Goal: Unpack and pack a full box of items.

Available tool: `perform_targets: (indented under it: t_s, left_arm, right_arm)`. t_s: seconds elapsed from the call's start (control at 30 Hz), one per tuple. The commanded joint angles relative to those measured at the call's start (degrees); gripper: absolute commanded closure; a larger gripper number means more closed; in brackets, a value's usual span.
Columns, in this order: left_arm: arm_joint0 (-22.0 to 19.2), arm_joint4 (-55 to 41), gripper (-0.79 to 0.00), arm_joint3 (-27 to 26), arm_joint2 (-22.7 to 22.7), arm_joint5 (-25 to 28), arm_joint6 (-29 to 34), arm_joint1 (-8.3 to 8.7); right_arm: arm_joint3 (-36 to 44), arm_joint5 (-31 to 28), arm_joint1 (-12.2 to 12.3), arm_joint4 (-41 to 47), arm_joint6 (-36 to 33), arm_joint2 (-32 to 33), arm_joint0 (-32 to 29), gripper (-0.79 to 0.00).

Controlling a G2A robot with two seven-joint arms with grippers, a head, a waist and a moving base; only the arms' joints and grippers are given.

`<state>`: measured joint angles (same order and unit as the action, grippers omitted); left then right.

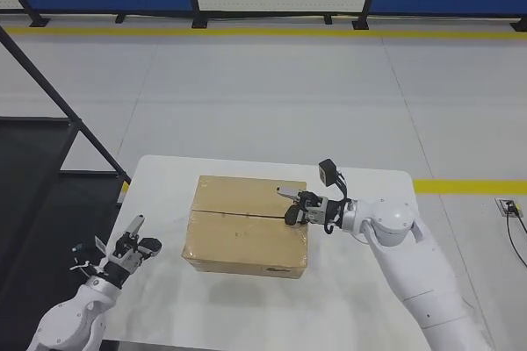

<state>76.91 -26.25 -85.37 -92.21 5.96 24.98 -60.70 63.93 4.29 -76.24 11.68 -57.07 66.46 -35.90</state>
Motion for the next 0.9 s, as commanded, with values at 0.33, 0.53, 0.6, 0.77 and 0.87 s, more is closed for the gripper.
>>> perform_targets:
  t_s: [0.33, 0.53, 0.6, 0.77, 0.87]
  left_arm:
    - [-5.53, 1.78, -0.785, 8.04, 4.72, -1.39, 0.70, -0.82]
    - [-12.18, -1.94, -0.785, 14.81, 8.91, -2.55, 0.01, -2.12]
    - [-14.30, -4.93, -0.785, 17.35, 9.97, -2.36, 0.10, -2.69]
    - [-16.71, -8.41, -0.785, 21.00, 10.62, 2.28, -3.78, -3.73]
    - [-16.49, -6.48, -0.785, 20.18, 10.12, 6.49, -8.37, -3.95]
  right_arm:
    - [-0.83, 0.07, 0.22, 0.59, -0.18, -0.55, 0.90, -0.785]
    - [-0.90, 0.10, 0.31, 0.93, -0.12, -0.86, 1.11, -0.785]
    - [-0.94, 0.07, 0.34, 1.03, -0.05, -0.96, 1.15, -0.785]
    - [-1.20, -0.10, 0.51, 1.44, 0.02, -0.82, 0.88, -0.785]
    - [-1.26, -0.38, 0.64, 1.65, 0.10, -0.66, 0.60, -0.785]
